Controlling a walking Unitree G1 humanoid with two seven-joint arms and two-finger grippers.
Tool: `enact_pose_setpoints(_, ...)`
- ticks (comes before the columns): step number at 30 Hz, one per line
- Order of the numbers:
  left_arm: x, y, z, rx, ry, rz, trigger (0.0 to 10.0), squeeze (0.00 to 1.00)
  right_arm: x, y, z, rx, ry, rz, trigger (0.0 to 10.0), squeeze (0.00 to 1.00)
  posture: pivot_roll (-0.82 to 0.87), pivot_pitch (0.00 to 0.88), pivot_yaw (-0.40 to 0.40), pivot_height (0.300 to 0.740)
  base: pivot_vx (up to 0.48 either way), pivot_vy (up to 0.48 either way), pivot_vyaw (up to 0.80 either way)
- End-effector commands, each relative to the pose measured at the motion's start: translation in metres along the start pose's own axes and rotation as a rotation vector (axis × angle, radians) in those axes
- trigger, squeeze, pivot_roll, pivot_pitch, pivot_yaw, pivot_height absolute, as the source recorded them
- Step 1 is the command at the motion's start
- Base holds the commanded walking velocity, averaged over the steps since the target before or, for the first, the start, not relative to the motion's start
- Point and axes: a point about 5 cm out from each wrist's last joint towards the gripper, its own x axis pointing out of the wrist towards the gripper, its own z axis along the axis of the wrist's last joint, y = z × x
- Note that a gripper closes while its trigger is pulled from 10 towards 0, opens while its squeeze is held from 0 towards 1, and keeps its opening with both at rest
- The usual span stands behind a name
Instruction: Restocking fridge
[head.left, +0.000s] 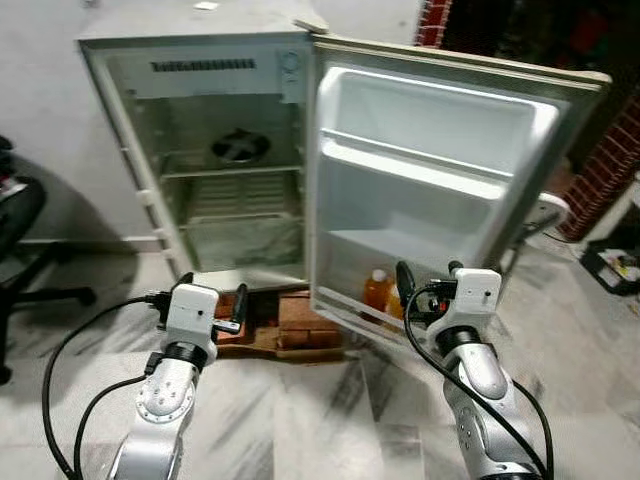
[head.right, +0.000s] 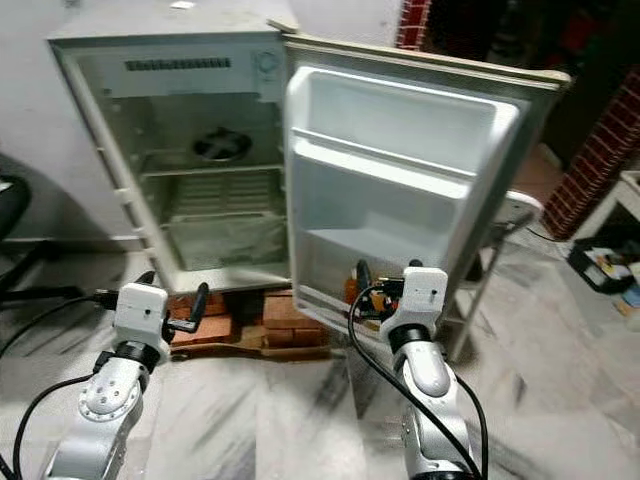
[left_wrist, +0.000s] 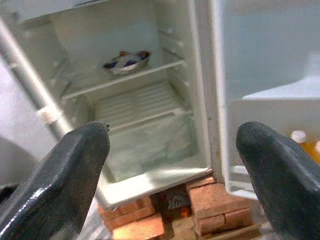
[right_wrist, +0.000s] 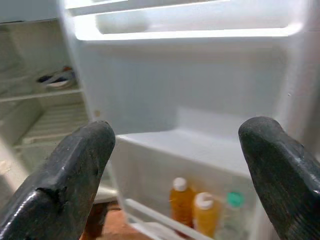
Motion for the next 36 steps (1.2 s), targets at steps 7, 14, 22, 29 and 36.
enact_pose_setpoints(7,0.0023,-0.0054,0.0015,0.002,-0.012,-0.030,10.0,0.00,0.0024,-0.0036,0.0032,0.007,-0.018,0.000,10.0,0.00,-0.01,0.000,0.005,0.740,0.000,-0.440,0.00)
enact_pose_setpoints(14,0.0028,-0.0056,0.0015,0.002,-0.014,-0.030,10.0,0.00,0.0041,0.0019,0.0024,0.042,-0.014,0.045,10.0,0.00,-0.01,0.000,0.004,0.740,0.000,-0.439,0.00)
enact_pose_setpoints(22,0.0035,-0.0040,0.0009,0.010,-0.012,-0.019,10.0,0.00,0.0064,0.0010,-0.0012,-0.007,0.020,0.042,10.0,0.00,0.00,0.000,0.004,0.740,0.000,-0.439,0.00)
enact_pose_setpoints(29,0.0053,-0.0037,0.0006,0.016,-0.012,-0.016,10.0,0.00,0.0073,0.0037,-0.0018,-0.071,0.005,0.057,10.0,0.00,-0.01,0.000,0.008,0.740,0.000,-0.438,0.00)
enact_pose_setpoints(36,0.0077,-0.0018,0.0030,0.009,-0.023,-0.009,10.0,0.00,0.0041,0.0042,0.0005,-0.017,-0.019,0.064,10.0,0.00,-0.01,0.000,0.013,0.740,0.000,-0.184,0.11)
